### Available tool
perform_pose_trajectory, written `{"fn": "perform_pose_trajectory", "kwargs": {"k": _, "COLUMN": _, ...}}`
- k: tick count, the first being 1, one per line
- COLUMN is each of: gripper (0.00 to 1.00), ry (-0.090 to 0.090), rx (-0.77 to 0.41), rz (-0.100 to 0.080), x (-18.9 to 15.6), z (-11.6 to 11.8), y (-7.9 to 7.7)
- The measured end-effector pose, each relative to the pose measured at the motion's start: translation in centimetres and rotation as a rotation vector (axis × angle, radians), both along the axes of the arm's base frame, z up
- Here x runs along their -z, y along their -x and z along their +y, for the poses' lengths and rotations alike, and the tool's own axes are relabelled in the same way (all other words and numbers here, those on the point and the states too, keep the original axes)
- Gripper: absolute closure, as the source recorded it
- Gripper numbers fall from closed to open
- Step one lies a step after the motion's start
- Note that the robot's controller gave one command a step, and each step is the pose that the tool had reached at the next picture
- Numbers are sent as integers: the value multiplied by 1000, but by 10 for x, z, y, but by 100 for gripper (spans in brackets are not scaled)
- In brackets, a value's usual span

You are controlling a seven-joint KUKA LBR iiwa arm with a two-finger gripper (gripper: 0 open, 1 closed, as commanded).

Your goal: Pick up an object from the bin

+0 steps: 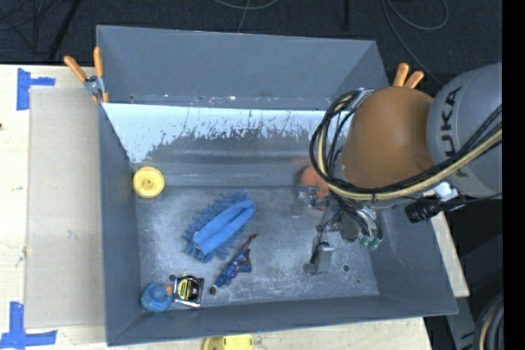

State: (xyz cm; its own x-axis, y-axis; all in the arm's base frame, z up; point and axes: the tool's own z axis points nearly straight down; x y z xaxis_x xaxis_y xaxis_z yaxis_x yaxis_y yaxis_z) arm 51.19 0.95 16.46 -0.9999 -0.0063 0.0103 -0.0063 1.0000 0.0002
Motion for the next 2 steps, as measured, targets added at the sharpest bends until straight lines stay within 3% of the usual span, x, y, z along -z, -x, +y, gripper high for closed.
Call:
{"fn": "perform_pose_trajectory", "kwargs": {"k": 1, "gripper": 0, "ry": 0, "rx": 0, "rz": -9, "x": -4, "z": 0, "y": -2}}
{"fn": "perform_pose_trajectory", "kwargs": {"k": 2, "gripper": 0, "ry": 0, "rx": -10, "rz": -21, "x": 40, "z": 24, "y": -38}}
